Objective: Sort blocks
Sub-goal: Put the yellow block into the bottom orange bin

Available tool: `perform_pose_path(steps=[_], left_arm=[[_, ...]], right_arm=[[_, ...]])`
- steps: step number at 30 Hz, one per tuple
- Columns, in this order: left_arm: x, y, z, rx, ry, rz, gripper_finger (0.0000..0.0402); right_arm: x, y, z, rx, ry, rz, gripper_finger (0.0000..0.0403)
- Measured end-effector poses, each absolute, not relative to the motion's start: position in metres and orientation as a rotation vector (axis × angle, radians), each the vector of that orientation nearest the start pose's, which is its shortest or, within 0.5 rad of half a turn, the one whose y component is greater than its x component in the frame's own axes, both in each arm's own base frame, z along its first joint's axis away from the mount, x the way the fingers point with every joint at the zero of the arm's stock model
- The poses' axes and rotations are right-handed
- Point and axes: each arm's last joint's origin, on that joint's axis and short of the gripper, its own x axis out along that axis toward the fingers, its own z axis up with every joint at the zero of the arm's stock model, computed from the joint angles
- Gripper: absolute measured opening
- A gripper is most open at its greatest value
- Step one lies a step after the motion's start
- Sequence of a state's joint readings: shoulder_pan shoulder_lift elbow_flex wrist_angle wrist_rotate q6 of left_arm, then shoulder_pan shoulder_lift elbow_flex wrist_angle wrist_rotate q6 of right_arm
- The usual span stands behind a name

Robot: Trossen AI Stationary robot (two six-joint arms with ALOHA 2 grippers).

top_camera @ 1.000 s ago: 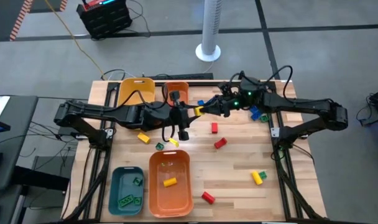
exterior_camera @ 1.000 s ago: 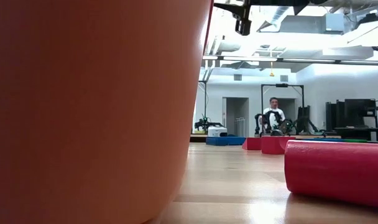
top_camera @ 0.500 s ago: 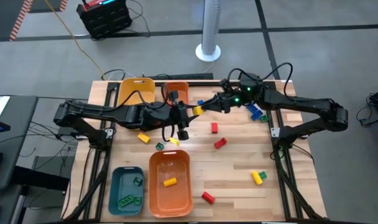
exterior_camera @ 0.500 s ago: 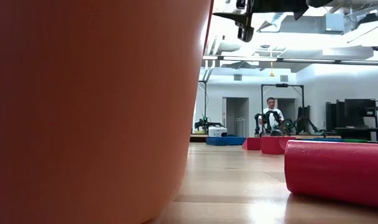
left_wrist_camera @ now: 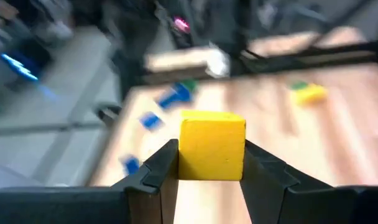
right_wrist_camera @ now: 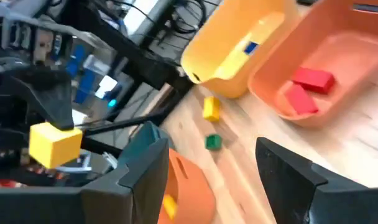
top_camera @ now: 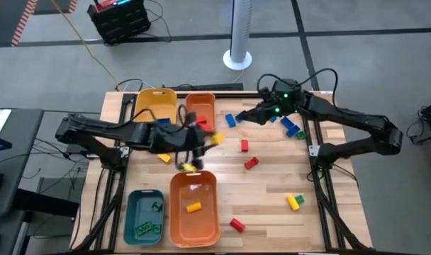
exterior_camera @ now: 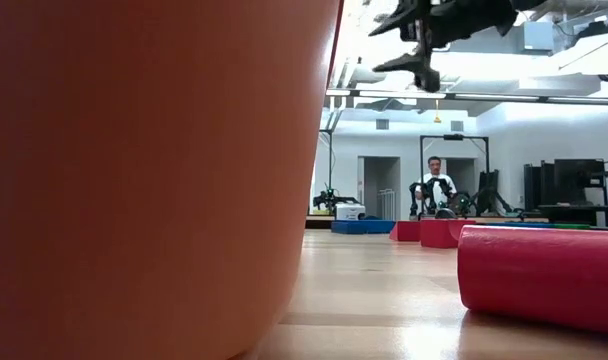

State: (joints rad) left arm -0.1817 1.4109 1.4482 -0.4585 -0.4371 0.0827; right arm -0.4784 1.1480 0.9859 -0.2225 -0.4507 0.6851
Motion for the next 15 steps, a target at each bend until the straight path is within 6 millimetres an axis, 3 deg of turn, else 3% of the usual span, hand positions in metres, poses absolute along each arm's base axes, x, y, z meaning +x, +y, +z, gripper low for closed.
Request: perform_pose_path(steps=[4, 9, 15], left_arm=[[0.277, -0.053, 0.388, -0.005, 0.587, 0.109, 0.0129], [0.254, -0.059, 0.372, -0.316, 0.881, 0.035, 0.0129], [0.261, -0.077, 0.347, -0.585, 1.060, -0.023, 0.0129]], right_arm=[[0.210, -0.106, 0.327, 0.856, 0.384, -0.231, 0.0250], [0.190, -0.111, 0.313, 0.876, 0.522, -0.460, 0.0249], [0.176, -0.114, 0.290, 0.857, 0.776, -0.670, 0.0248]])
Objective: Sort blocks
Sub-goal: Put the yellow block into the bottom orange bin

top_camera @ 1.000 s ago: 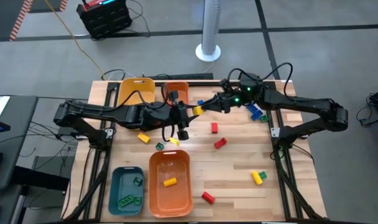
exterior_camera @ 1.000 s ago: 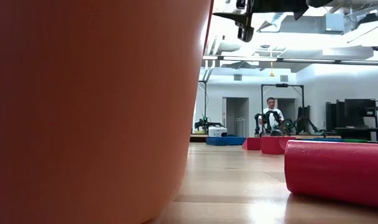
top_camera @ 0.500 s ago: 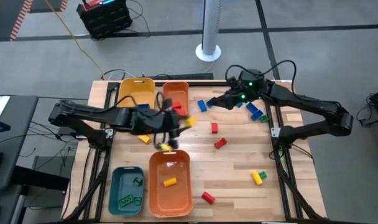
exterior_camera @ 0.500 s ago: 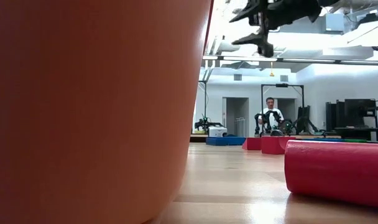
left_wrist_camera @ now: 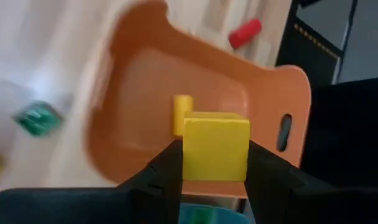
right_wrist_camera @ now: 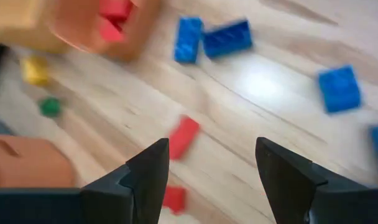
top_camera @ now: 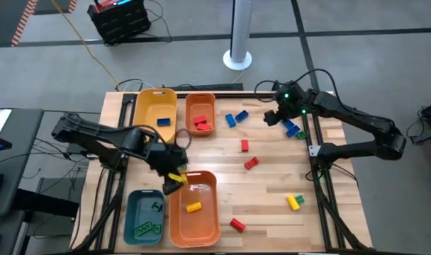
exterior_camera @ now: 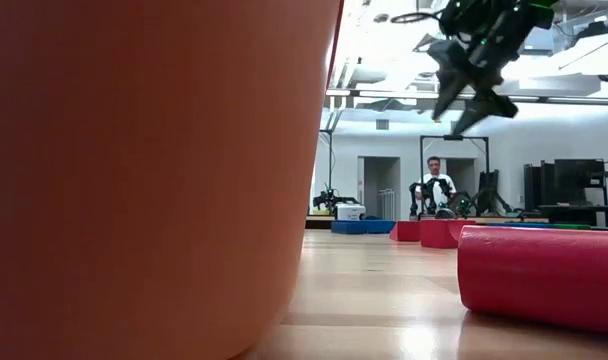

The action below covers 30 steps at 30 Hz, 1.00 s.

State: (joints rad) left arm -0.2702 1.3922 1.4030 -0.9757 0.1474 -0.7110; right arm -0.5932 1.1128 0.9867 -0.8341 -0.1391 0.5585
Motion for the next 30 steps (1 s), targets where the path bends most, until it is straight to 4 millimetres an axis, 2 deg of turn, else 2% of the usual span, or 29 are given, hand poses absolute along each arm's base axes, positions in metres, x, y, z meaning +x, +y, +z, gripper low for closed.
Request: perform_pose_path(steps=[10, 17, 25, 30], left_arm=[[0.299, -0.101, 0.282, -0.660, 1.278, 0.171, 0.0129], [0.323, -0.120, 0.250, -0.639, 1.364, 0.243, 0.0129], [0.341, -0.132, 0.234, -0.585, 1.417, 0.373, 0.0129], [0.355, -0.140, 0.237, -0.523, 1.432, 0.382, 0.0129]], right_arm=[[0.189, -0.104, 0.293, 0.776, 0.747, -0.588, 0.0248], [0.193, -0.094, 0.291, 0.734, 0.795, -0.536, 0.0248], [0.200, -0.081, 0.293, 0.674, 0.805, -0.459, 0.0248], [0.201, -0.078, 0.293, 0.644, 0.813, -0.432, 0.0248]])
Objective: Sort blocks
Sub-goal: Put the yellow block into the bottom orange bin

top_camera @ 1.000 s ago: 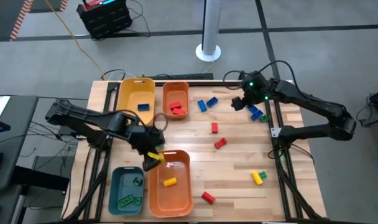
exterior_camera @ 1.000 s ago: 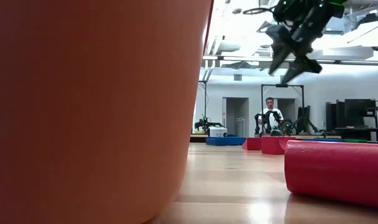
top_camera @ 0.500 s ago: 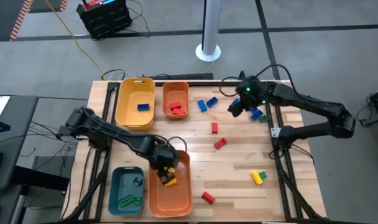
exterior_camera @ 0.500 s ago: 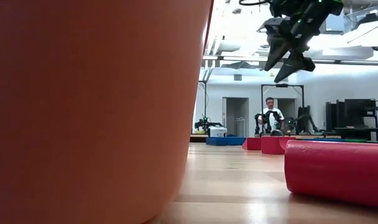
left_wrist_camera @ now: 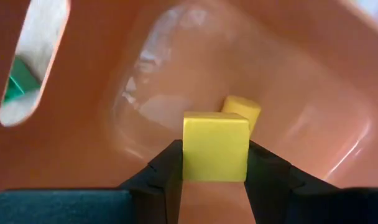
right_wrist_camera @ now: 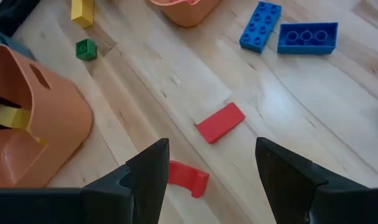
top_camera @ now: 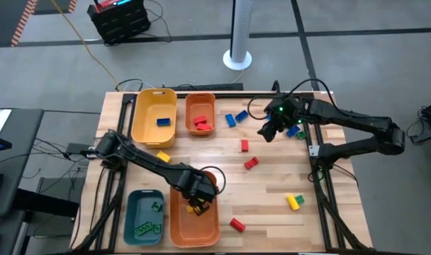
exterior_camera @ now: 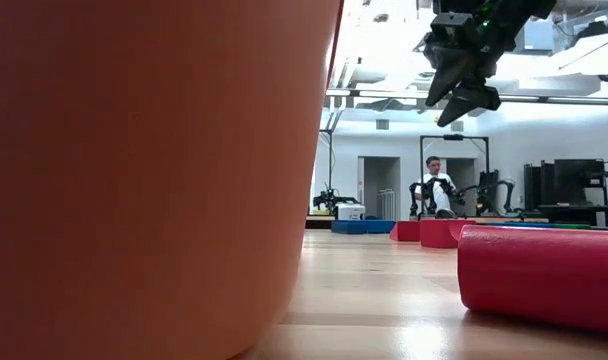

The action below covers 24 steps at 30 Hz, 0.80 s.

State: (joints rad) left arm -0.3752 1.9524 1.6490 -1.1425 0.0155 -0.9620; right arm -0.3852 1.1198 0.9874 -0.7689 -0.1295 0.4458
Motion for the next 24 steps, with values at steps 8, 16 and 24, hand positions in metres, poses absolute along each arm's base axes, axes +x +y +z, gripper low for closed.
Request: perform_pose_path(steps=[8, 16, 24], left_arm=[[0.376, -0.148, 0.237, -0.395, 1.437, 0.346, 0.0129], [0.380, -0.150, 0.227, -0.360, 1.441, 0.359, 0.0129], [0.387, -0.157, 0.223, -0.401, 1.357, 0.323, 0.0129]], right_arm=[[0.202, -0.078, 0.293, 0.634, 0.805, -0.428, 0.0248], [0.202, -0.078, 0.293, 0.635, 0.805, -0.425, 0.0248], [0.202, -0.078, 0.293, 0.612, 0.810, -0.404, 0.0248]])
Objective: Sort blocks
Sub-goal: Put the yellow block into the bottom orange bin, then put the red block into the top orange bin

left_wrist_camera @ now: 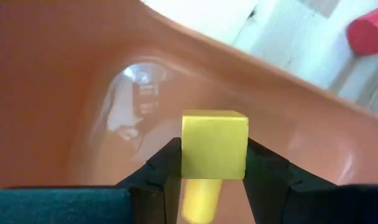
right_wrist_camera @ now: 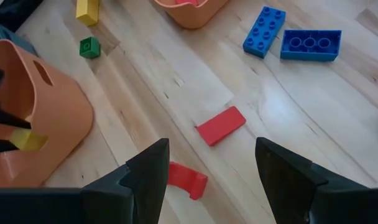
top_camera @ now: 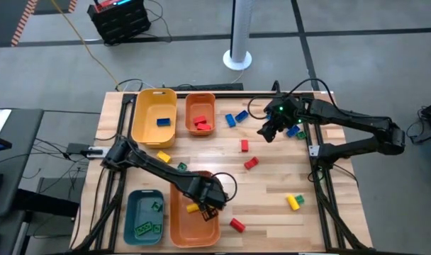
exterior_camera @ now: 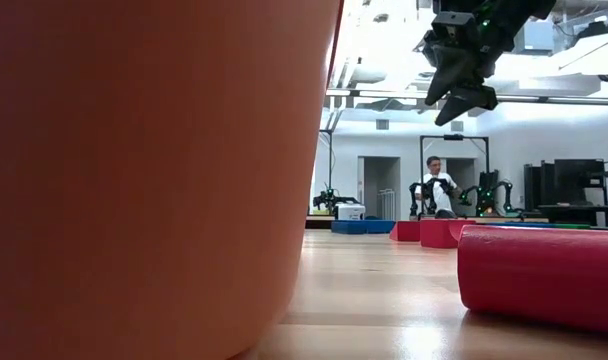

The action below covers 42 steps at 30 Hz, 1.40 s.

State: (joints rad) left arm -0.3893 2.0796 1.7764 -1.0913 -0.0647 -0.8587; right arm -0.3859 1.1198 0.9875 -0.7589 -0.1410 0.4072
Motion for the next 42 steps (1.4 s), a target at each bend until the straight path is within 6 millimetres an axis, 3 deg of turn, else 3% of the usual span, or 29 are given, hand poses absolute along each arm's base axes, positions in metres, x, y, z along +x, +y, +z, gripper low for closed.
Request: perform_pose_path(steps=[10, 17, 23, 26, 29, 35, 42], left_arm=[[0.373, -0.152, 0.192, -0.375, 1.435, 0.413, 0.0129], [0.375, -0.154, 0.186, -0.407, 1.431, 0.349, 0.0129], [0.375, -0.154, 0.186, -0.424, 1.434, 0.357, 0.0226], [0.376, -0.155, 0.190, -0.437, 1.450, 0.340, 0.0253], [0.375, -0.155, 0.208, -0.445, 1.435, 0.308, 0.0255], [0.360, -0.145, 0.267, -0.389, 1.339, 0.276, 0.0238], [0.336, -0.113, 0.318, -0.294, 1.242, 0.207, 0.0229]], right_arm=[[0.203, -0.078, 0.294, 0.576, 0.809, -0.374, 0.0248], [0.203, -0.078, 0.294, 0.575, 0.809, -0.374, 0.0248], [0.203, -0.078, 0.294, 0.574, 0.806, -0.373, 0.0248], [0.203, -0.078, 0.294, 0.575, 0.806, -0.373, 0.0248], [0.202, -0.078, 0.294, 0.576, 0.810, -0.373, 0.0248], [0.206, -0.066, 0.294, 0.534, 0.835, -0.310, 0.0248], [0.219, -0.025, 0.309, 0.418, 0.706, -0.112, 0.0248]])
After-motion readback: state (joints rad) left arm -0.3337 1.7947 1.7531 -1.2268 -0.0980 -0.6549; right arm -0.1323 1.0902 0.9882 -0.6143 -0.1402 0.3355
